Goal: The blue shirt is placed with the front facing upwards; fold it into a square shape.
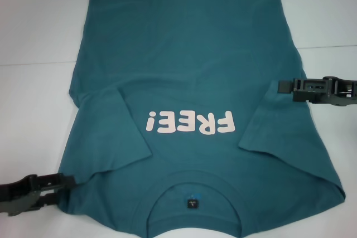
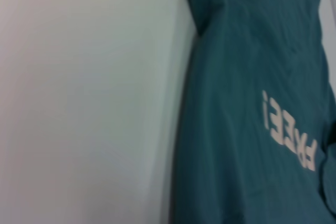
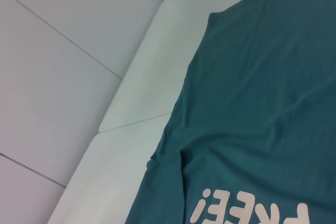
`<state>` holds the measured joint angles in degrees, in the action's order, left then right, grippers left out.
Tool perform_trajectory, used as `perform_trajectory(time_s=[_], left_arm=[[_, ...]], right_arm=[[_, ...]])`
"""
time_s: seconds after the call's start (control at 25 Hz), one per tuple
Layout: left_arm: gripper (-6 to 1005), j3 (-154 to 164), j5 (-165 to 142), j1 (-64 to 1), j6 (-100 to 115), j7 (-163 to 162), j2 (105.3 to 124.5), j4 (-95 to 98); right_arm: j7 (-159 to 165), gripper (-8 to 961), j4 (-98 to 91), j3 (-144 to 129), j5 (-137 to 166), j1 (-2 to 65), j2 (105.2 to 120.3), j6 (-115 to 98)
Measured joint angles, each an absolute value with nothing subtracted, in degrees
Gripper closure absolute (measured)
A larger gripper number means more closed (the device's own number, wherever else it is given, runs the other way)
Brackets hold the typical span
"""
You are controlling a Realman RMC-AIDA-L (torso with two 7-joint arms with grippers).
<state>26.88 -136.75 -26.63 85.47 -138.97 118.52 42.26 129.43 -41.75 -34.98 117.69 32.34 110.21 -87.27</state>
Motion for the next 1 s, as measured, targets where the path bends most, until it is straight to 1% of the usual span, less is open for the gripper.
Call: perform_trajectory(time_s=[0.4, 0.68, 1.0], left_arm=[[233, 26.5, -136.6, -29.1, 85.3, -139.3, 118.45, 40.5], [234, 23.6, -137.1, -28.1, 85.6, -139.3, 117.67, 41.8], [234, 21.7, -137.3, -26.5, 86.4, -139.5, 117.51, 43.6]], right_arm=[[129.4, 8, -41.7, -35.0, 117.7, 32.4, 110.21, -87.3], [129.4, 9, -41.7, -35.0, 117.7, 32.4, 110.14, -87.3], [129.4, 9, -41.7, -35.0, 117.7, 32.4, 110.13, -87.4]])
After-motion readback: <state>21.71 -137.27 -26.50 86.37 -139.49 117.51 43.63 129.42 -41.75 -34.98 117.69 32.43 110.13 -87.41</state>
